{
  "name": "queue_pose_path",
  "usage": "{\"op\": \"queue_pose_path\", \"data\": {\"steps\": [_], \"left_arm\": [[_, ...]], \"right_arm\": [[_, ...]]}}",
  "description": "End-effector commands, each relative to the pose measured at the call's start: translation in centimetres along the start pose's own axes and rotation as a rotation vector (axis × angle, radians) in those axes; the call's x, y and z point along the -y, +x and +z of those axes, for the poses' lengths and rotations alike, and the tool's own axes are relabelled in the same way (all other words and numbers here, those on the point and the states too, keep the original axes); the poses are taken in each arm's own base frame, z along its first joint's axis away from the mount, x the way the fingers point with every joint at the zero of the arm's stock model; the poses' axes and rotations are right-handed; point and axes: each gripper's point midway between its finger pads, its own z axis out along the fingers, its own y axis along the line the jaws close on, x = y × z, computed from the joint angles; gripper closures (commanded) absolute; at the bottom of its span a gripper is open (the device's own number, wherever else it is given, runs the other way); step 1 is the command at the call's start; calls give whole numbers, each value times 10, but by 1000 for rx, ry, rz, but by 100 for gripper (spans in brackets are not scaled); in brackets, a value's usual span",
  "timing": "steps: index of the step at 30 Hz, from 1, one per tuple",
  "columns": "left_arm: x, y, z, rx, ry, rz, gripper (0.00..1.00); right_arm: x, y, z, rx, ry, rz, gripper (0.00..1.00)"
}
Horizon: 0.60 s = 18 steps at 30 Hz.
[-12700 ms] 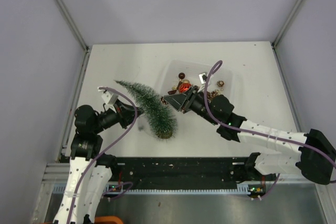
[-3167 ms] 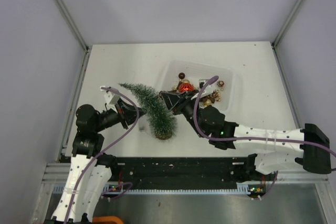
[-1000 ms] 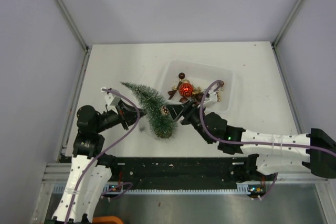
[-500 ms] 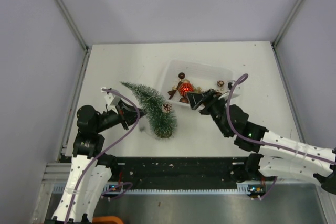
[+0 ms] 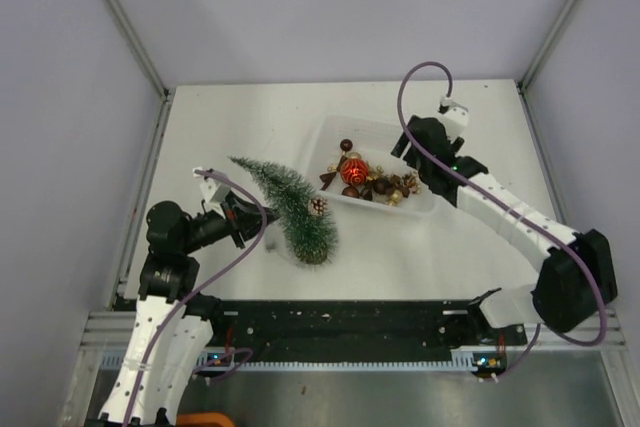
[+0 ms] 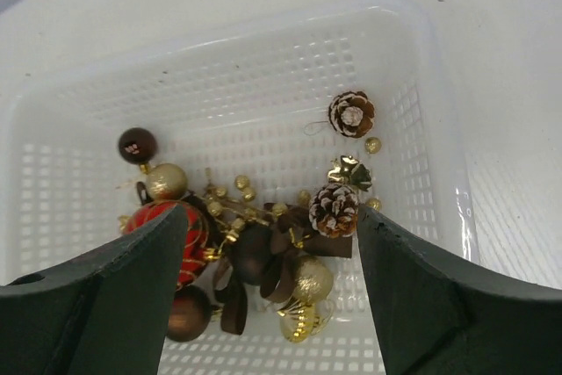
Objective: Decorate the small christmas tree
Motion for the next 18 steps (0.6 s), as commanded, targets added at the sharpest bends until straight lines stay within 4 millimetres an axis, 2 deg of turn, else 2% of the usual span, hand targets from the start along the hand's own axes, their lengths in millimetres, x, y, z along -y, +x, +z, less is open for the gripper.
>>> {"op": "queue_pose_path", "data": {"steps": [1, 5, 8, 14, 18], "left_arm": [[5, -12, 0, 5, 20, 63, 100], [5, -7, 0, -16, 27, 54, 100], [6, -8, -1, -17, 25, 56, 100], [8, -6, -2, -30, 32, 62, 100], [6, -4, -1, -34, 31, 56, 100]], "right_arm": [[4, 8, 37, -71, 79, -74, 23], [8, 29, 68, -136, 133, -108, 25], [9, 50, 79, -196, 143, -119, 28], [35, 78, 75, -261, 217, -120, 29], [44, 89, 74, -287, 230, -132, 29]]}}
